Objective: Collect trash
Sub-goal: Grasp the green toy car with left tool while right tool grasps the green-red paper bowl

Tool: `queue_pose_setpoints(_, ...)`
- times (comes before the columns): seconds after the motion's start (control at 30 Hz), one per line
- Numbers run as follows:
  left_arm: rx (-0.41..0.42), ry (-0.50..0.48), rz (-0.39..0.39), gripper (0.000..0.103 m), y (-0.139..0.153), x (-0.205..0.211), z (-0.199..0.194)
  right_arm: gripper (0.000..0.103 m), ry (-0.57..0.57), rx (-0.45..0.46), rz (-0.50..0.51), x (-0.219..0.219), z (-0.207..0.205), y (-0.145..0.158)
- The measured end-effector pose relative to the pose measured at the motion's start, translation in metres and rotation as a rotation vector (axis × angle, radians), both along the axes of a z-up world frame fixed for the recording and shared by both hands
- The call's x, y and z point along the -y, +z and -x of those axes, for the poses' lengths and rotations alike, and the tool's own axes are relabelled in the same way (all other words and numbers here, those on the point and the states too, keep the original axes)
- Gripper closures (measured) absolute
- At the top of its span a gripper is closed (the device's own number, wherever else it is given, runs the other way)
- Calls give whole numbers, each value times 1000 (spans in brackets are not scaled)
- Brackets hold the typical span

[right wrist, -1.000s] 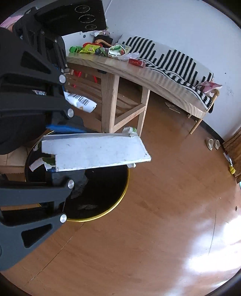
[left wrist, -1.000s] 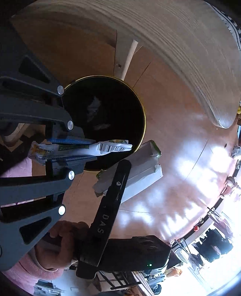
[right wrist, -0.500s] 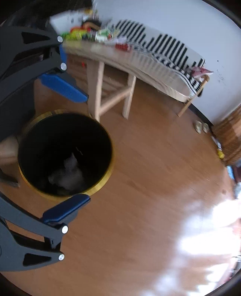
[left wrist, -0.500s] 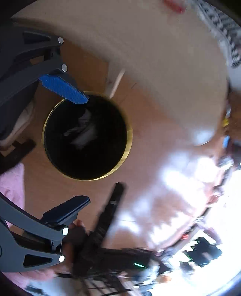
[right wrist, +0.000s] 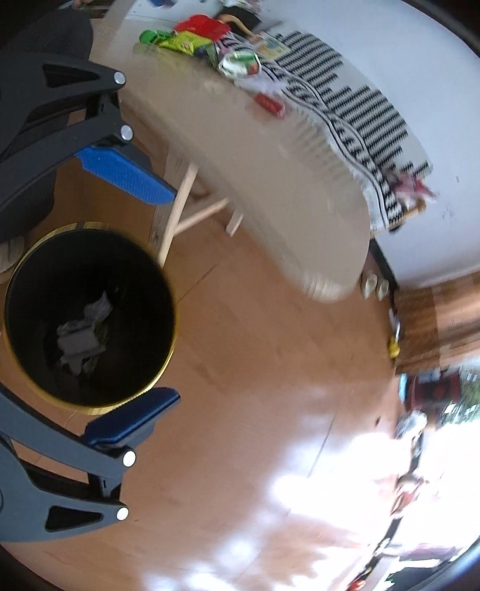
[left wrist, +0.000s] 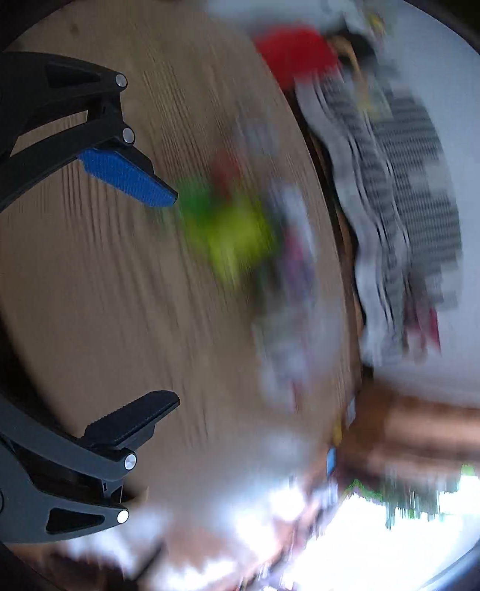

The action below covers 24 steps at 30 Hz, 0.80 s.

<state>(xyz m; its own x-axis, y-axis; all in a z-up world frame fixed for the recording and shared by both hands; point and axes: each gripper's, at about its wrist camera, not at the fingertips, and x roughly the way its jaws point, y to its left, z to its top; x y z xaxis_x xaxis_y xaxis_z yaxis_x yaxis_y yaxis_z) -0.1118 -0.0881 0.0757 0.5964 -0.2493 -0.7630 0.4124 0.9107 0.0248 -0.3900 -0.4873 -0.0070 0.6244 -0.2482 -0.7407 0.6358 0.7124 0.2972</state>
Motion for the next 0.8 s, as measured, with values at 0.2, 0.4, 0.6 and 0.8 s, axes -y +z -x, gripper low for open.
queue_pose_setpoints(0.2,-79,29,-3,6,-19,-46,-48,7,217,90,49,-46,-88,63)
queue_pose_setpoints(0.4,-99,2,6,7,-32,-49,-66,7,471,156,96,-120,-192,117)
queue_pose_setpoints(0.6,-129,4,18,10,-46,-45,-89,7,623,83,163,-187,-289,114)
queue_pose_setpoints(0.8,-202,5,28,28,-60,-49,-107,15,688,13,212,-221,-355,92)
